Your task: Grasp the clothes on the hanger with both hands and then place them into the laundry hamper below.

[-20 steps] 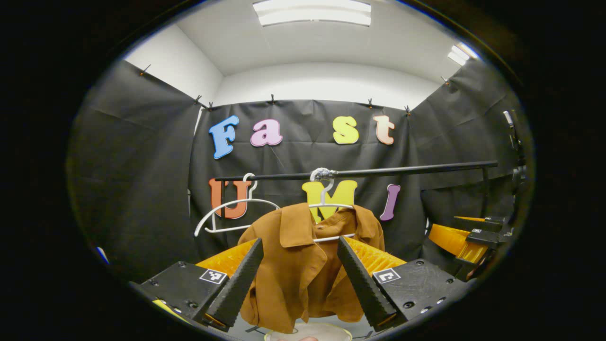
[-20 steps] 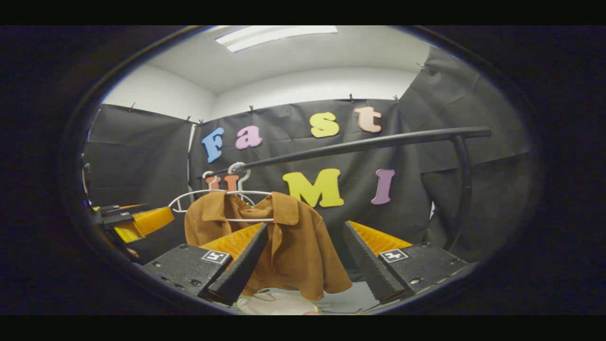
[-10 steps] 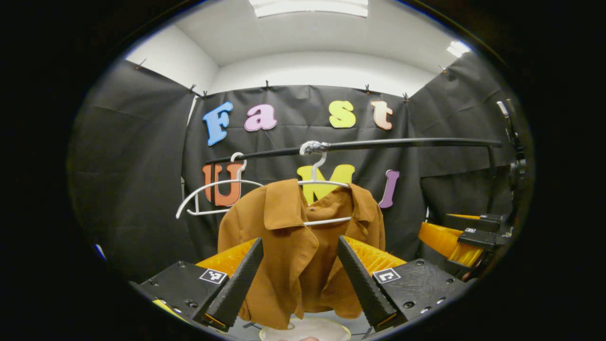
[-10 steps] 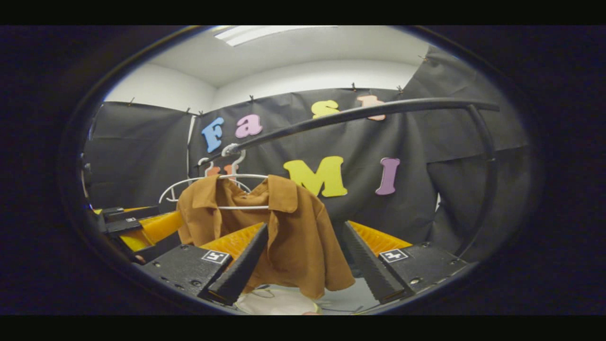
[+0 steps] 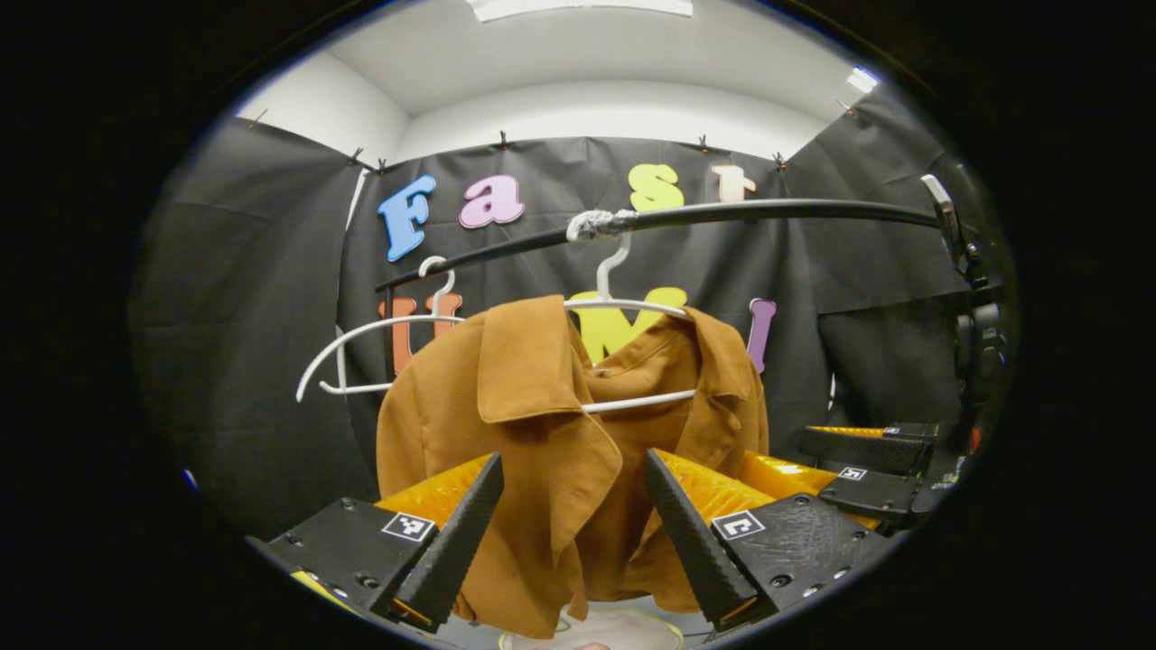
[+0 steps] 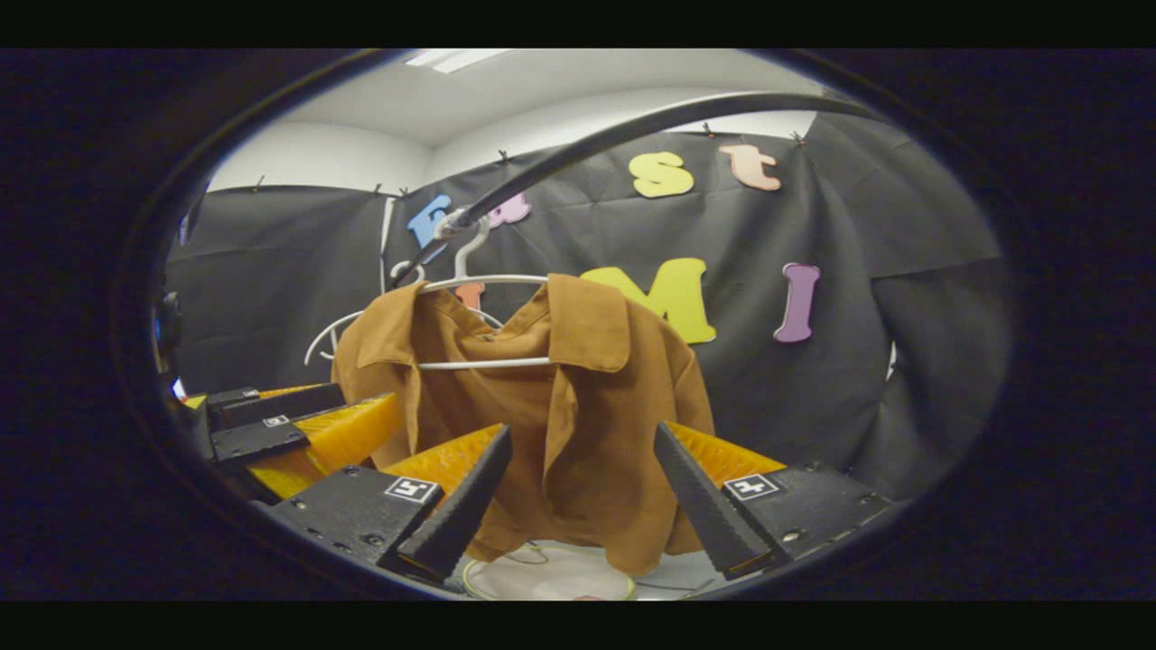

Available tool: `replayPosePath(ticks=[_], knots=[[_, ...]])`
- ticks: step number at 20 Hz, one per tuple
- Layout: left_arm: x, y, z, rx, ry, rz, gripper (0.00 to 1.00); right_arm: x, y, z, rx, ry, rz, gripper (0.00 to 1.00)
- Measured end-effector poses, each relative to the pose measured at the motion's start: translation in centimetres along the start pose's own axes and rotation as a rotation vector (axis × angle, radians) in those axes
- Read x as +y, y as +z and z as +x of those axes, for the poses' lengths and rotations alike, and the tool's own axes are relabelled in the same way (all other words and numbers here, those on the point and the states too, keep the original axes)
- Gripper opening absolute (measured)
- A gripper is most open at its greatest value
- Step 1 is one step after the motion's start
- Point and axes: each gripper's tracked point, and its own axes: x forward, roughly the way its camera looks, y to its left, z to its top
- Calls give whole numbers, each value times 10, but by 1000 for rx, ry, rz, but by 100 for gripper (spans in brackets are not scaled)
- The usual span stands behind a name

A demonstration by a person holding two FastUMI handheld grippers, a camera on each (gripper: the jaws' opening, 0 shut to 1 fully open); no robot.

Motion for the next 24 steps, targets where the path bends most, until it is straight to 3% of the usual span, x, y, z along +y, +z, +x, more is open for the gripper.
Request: replayPosePath(ticks=[3, 4, 6, 8, 9, 10, 12, 13, 14, 15, 16, 17, 20, 21, 22, 23, 24], knots=[[4, -9, 18, 20, 11, -10, 100, 1, -6, 31, 32, 28, 36, 98], [4, -13, 25, 30, 14, -19, 96, 1, -10, 40, 50, 38, 46, 98], [8, -20, 37, 51, 21, -37, 96, 1, -12, 59, 69, 45, 77, 90], [12, -23, 49, 58, 36, -56, 100, 2, -11, 75, 80, 50, 106, 92], [13, -24, 56, 65, 41, -67, 92, 2, -10, 83, 88, 54, 115, 92], [13, -26, 62, 70, 43, -79, 100, 4, -7, 88, 89, 62, 125, 87], [13, -29, 70, 79, 53, -98, 91, 7, -2, 101, 87, 70, 148, 90], [12, -28, 73, 77, 61, -106, 95, 7, 0, 105, 89, 71, 159, 84], [11, -28, 77, 75, 69, -111, 100, 7, 0, 110, 91, 65, 171, 87], [12, -28, 79, 71, 81, -117, 100, 7, 4, 113, 87, 64, 187, 80], [15, -28, 81, 71, 93, -127, 100, 7, 5, 116, 82, 62, 204, 82], [18, -28, 83, 68, 106, -135, 96, 7, 5, 118, 77, 59, 217, 77], [28, -32, 96, 89, 117, -145, 55, 5, 8, 120, 57, 82, 248, 63], [33, -33, 94, 100, 128, -135, 41, 1, 7, 120, 56, 76, 253, 53], [40, -33, 94, 99, 136, -130, 27, -6, 7, 121, 53, 65, 256, 51], [40, -30, 95, 92, 115, -137, 13, -13, 7, 121, 51, 52, 262, 33], [40, -28, 92, 88, 100, -154, 0, -19, 7, 120, 45, 43, 272, 29]])
